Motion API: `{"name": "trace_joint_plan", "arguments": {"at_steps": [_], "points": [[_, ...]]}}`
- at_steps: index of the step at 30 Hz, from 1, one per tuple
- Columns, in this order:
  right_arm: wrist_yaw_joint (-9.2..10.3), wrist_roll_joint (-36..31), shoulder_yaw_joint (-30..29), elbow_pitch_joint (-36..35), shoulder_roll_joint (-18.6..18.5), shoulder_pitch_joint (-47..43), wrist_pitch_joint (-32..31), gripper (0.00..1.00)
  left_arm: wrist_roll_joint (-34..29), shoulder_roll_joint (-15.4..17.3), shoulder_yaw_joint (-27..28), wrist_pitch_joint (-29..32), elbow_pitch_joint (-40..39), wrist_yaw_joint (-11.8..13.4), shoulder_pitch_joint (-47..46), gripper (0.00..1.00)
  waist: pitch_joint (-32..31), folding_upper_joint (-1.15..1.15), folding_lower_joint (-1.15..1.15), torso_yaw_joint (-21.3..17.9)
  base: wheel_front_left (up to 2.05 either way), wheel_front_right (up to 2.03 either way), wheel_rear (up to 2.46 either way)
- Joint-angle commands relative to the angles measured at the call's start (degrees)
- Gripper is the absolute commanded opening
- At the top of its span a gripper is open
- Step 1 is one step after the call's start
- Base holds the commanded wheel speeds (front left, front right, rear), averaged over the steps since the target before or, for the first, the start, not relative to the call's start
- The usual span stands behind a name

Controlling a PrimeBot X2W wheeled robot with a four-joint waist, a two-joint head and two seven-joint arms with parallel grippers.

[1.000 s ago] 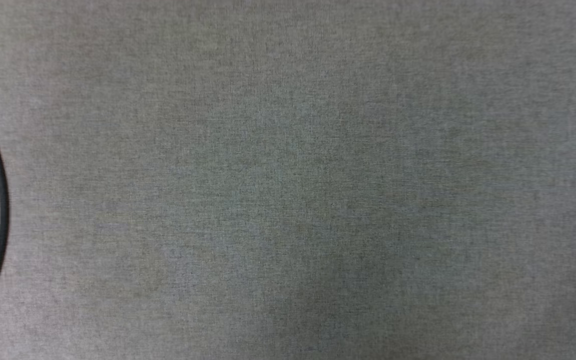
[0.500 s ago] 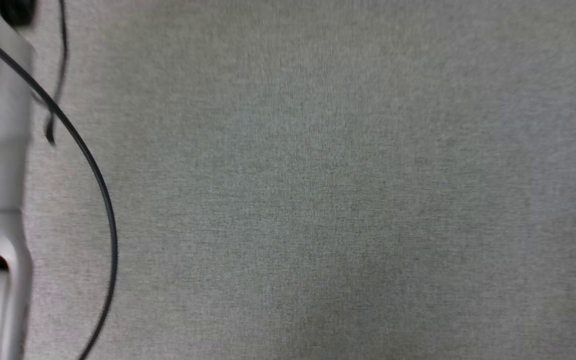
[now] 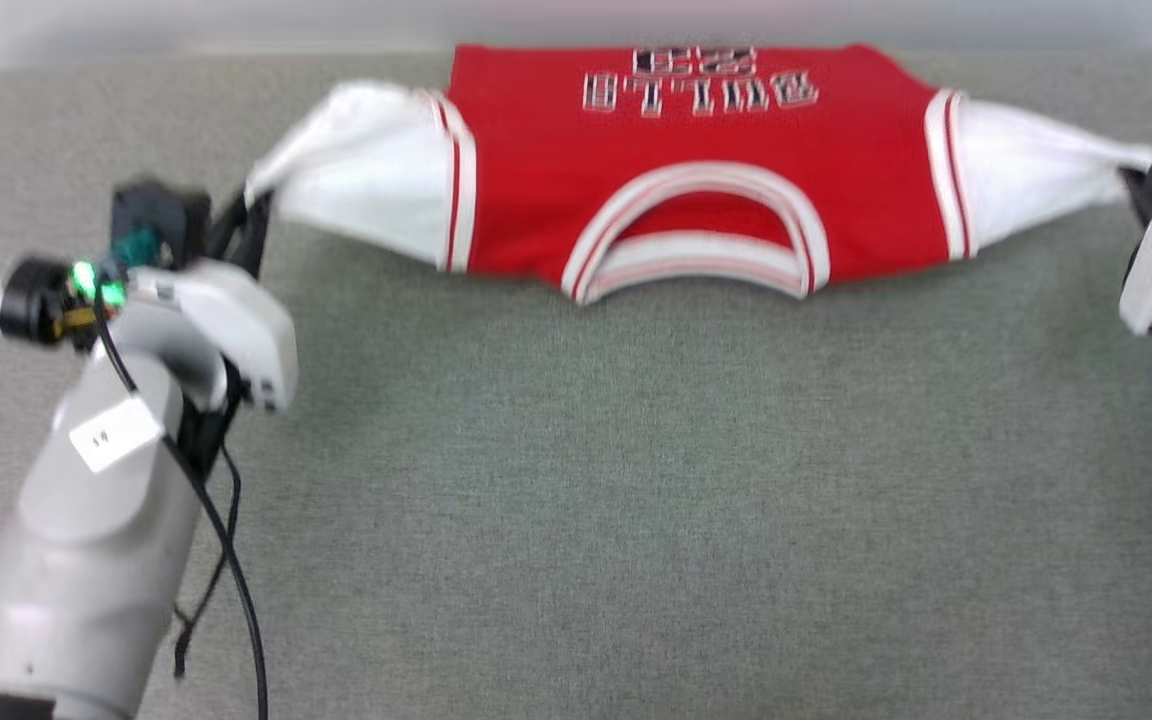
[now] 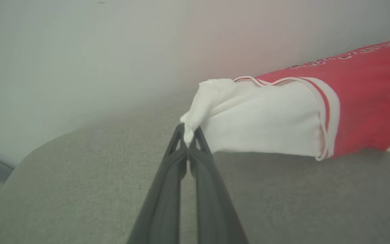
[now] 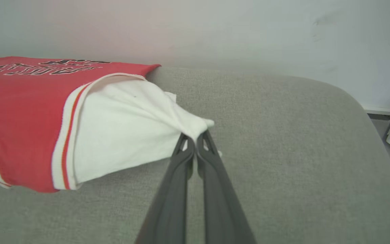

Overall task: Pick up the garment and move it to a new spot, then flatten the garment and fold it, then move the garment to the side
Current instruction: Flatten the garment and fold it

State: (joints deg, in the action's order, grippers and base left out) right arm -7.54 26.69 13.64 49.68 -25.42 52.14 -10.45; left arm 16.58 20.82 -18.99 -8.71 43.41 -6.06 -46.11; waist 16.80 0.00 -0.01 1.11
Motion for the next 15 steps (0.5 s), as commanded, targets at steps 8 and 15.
{"name": "trace_joint_plan", "arguments": {"at_steps": [8, 15], "points": [[0.11, 5.82, 0.72, -3.74, -2.42, -13.23, -5.23, 0.0, 4.55, 2.18, -2.34, 6.91, -2.47, -1.02, 13.81, 0.0, -8.15, 0.0, 0.01, 0.22, 0.0, 0.0, 0.0], [0.12, 9.27, -0.03, -7.73, -4.02, -22.81, -9.49, 0.0, 8.12, 4.36, -3.57, 10.98, -7.35, -1.18, 23.27, 0.0, -12.05, 0.0, 0.01, 0.17, 0.0, 0.0, 0.0]]}}
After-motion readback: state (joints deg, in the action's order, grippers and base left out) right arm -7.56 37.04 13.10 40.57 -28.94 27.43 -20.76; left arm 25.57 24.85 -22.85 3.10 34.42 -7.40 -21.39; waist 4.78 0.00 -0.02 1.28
